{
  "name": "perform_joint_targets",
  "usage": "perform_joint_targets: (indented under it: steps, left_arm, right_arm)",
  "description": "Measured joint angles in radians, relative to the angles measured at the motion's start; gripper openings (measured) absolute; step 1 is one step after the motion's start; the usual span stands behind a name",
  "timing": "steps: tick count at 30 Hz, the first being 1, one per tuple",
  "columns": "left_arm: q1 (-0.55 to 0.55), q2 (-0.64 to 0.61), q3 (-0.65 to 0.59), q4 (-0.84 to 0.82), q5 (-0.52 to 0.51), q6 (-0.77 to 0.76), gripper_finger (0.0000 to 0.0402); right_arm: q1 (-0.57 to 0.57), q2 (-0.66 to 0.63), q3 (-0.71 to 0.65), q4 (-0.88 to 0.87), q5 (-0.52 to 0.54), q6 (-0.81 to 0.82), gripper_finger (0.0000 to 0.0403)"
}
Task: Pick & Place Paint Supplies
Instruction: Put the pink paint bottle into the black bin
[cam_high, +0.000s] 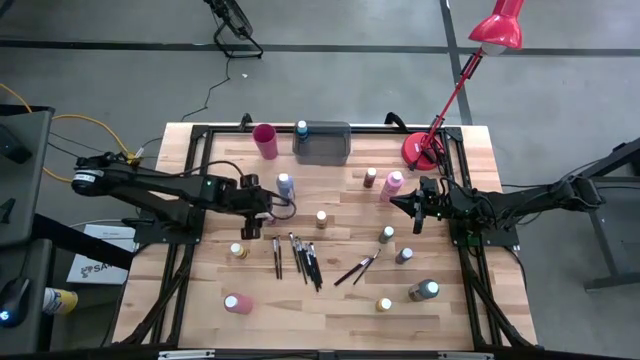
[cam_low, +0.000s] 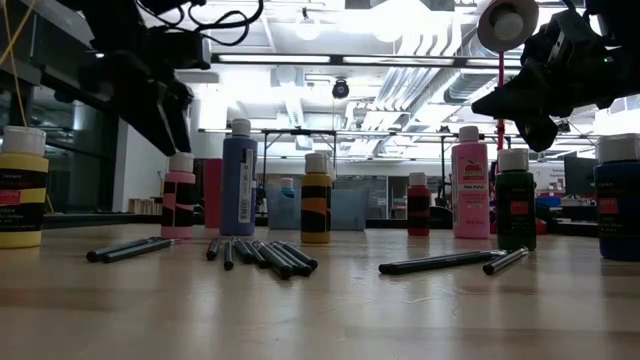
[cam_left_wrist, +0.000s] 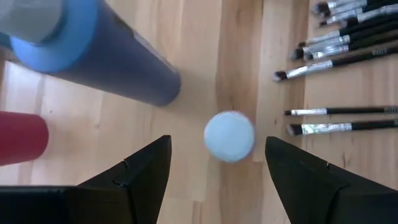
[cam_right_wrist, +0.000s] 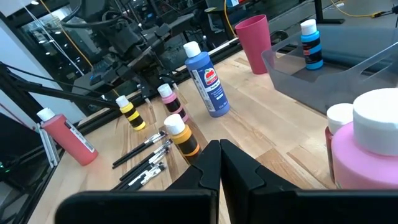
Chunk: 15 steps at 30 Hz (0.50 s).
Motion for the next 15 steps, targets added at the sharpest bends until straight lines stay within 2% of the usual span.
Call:
perform_joint_targets:
  steps: [15]
  left_arm:
    - [0.000, 0.012, -0.056, 0.101, 0.011, 0.008, 0.0252]
  right_arm:
    - [0.000, 0.000, 0.000, 0.000, 0.000, 0.000, 0.0003]
